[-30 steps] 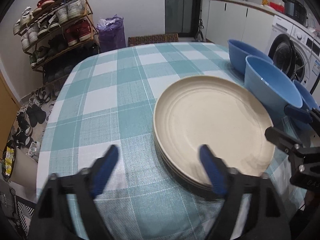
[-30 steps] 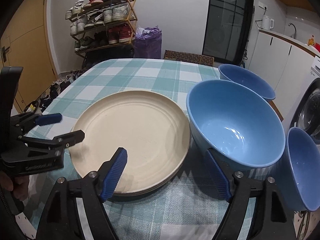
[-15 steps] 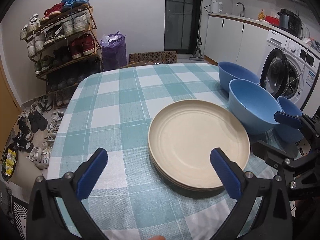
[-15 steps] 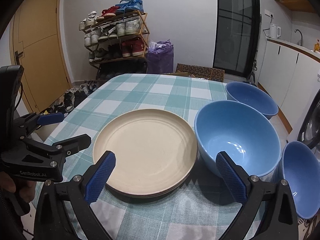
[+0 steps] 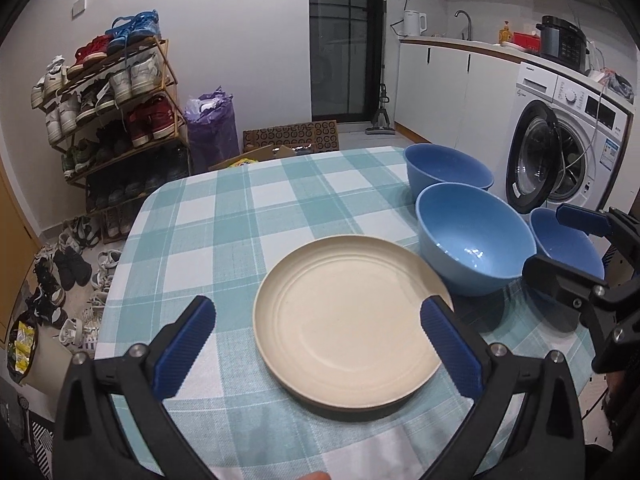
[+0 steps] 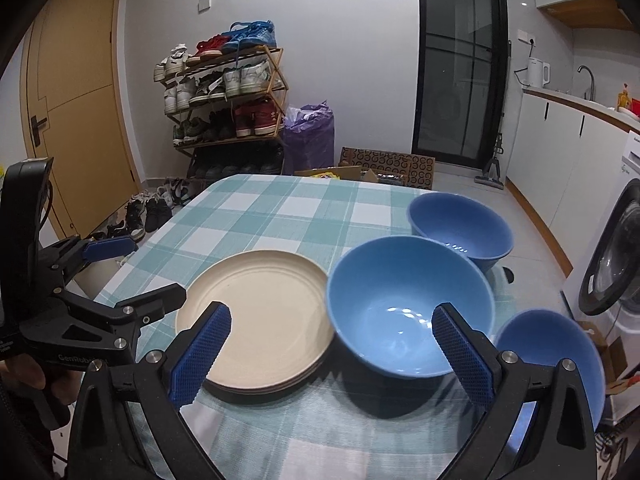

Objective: Organize plates and bowls
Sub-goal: 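Withdraw both tools up and away from the stacked plates, then move both tools toward the blue bowls beside the plates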

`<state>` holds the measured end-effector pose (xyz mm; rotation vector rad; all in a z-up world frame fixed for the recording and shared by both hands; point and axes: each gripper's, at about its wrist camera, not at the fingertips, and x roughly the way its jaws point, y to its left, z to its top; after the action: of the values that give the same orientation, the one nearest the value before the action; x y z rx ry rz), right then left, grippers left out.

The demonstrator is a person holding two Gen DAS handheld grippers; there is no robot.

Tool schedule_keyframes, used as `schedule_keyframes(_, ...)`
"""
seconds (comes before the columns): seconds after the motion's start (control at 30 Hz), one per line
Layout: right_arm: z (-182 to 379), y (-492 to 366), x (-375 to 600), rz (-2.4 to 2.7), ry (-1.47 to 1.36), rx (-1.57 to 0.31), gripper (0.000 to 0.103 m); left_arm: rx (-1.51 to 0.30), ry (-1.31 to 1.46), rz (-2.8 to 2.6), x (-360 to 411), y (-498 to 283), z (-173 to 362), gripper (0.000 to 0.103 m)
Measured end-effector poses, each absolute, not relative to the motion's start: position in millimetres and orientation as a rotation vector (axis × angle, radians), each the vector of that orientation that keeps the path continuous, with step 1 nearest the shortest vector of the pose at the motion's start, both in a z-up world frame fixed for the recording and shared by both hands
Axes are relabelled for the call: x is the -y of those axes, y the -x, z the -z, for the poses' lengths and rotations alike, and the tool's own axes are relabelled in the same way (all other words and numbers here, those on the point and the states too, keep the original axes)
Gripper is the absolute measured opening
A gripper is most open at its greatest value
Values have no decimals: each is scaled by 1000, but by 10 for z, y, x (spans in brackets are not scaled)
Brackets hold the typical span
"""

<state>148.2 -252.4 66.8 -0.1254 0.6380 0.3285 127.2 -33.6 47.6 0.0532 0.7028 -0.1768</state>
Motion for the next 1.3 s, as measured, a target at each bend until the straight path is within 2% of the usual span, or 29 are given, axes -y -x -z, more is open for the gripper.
schedule_keyframes(0.6,-1351,-1526,3295,-254,171,-588,102,-659,-62,238,778,-1491,-858,103)
schedule_keyframes(1.3,-1620,-2245,4051,-178,83,-637,102,-688,-53,296,1247,-2266,-1007,103)
